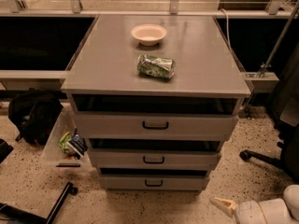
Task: Open bottom drawer
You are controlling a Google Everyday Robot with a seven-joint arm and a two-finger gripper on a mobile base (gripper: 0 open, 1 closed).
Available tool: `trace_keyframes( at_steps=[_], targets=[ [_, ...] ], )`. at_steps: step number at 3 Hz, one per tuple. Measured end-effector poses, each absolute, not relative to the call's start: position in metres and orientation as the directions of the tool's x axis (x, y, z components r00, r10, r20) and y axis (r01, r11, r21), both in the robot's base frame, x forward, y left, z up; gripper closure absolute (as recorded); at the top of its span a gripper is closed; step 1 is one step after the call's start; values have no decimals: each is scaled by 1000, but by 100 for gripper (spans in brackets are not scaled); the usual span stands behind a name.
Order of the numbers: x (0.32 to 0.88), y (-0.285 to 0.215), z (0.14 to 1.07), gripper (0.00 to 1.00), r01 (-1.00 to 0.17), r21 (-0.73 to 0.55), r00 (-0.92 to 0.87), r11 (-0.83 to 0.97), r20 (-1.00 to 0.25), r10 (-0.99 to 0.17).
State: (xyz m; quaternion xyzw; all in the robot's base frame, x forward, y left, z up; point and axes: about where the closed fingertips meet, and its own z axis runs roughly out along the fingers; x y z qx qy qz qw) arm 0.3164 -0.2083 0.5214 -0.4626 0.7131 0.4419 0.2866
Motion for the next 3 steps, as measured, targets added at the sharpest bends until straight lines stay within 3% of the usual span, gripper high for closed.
trace_keyframes(
  at_steps=[3],
  targets=[
    [375,-219,483,0,-840,222,-491,495,-700,-518]
  ],
)
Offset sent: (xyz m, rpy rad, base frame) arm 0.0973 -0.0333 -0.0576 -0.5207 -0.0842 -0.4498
